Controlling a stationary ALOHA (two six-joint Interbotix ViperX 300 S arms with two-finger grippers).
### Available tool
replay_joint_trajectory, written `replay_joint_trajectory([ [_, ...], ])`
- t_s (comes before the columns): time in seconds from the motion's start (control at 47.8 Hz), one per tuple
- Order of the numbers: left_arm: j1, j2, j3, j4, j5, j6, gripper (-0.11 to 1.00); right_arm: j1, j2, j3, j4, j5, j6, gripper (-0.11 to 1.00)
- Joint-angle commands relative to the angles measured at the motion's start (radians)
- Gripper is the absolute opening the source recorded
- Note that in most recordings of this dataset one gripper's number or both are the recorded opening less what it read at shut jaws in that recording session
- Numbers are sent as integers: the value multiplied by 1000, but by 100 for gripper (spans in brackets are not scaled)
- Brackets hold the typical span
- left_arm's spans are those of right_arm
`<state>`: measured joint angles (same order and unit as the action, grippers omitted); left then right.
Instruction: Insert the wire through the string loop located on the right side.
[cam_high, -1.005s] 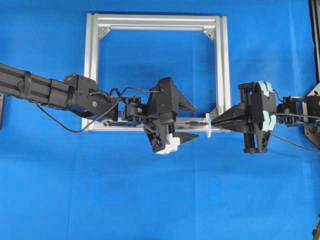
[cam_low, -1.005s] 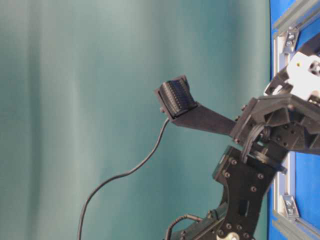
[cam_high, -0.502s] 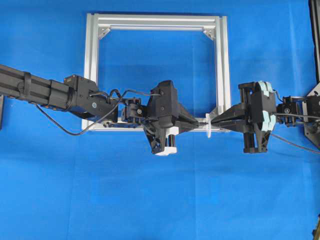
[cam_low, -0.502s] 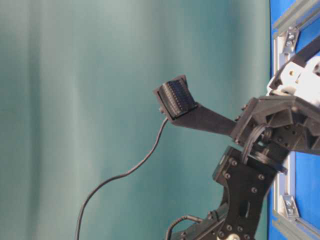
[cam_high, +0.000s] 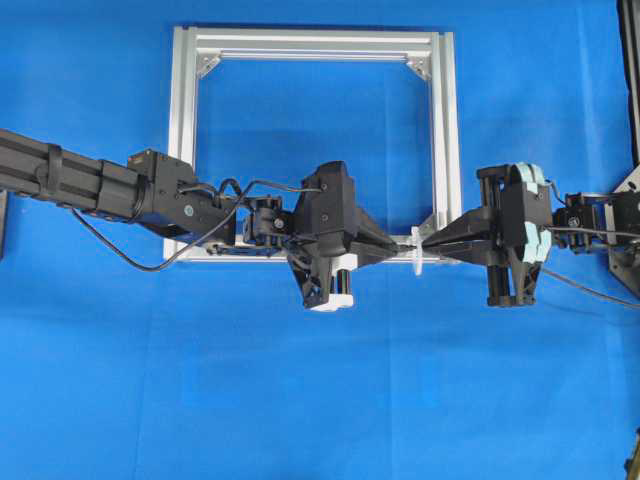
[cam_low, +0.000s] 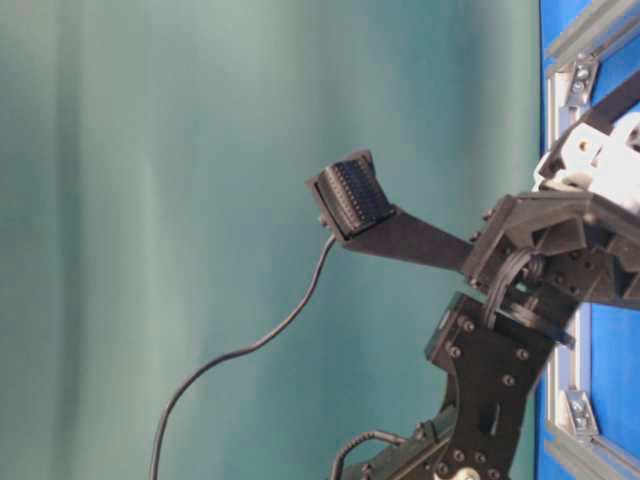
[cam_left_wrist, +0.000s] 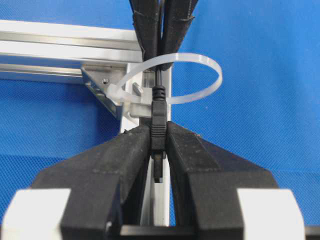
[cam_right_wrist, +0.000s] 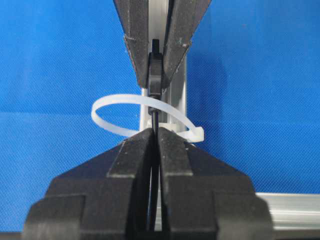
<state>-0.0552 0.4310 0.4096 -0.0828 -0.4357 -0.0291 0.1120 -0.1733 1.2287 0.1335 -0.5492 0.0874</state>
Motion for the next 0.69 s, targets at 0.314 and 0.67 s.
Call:
replay_joint_trajectory([
  [0.314, -2, -25, -9, 2, -11, -5, 8, 3, -5, -17, 23, -6, 3, 54],
  [0.67, -6, -77, 67, 2, -29, -3, 8, 3, -5, -15, 23, -11, -2, 92],
])
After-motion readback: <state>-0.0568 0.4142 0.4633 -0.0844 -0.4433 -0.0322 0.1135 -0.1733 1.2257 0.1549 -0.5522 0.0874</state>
